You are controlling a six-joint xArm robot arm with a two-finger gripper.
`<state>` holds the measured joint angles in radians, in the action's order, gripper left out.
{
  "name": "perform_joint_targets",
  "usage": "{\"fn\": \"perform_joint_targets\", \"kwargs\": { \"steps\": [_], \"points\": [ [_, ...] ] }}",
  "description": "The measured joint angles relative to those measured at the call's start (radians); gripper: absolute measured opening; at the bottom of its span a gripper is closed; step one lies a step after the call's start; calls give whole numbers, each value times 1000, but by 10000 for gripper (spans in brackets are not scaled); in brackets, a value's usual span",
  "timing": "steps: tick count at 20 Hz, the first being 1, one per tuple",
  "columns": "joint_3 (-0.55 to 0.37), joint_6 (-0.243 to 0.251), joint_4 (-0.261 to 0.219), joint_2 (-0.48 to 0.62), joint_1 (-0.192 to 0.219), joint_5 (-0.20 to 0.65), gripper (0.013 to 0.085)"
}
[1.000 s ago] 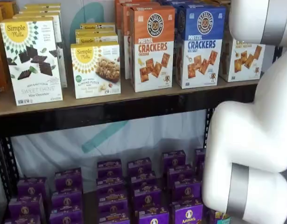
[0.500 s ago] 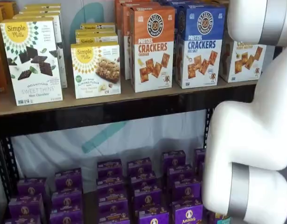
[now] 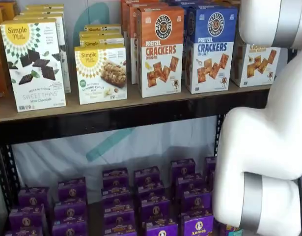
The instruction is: Retrieve the yellow and white box located on the top shelf, the sixth one from the left
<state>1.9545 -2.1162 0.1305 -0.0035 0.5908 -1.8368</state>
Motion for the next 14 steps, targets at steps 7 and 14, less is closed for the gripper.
{"fn": "perform_joint_targets", "kwargs": {
  "steps": [7, 14],
  "points": [
    [-7, 2, 10, -6, 1, 6, 730],
    [-8, -1, 13, -10, 5, 8, 650]
  ]
}}
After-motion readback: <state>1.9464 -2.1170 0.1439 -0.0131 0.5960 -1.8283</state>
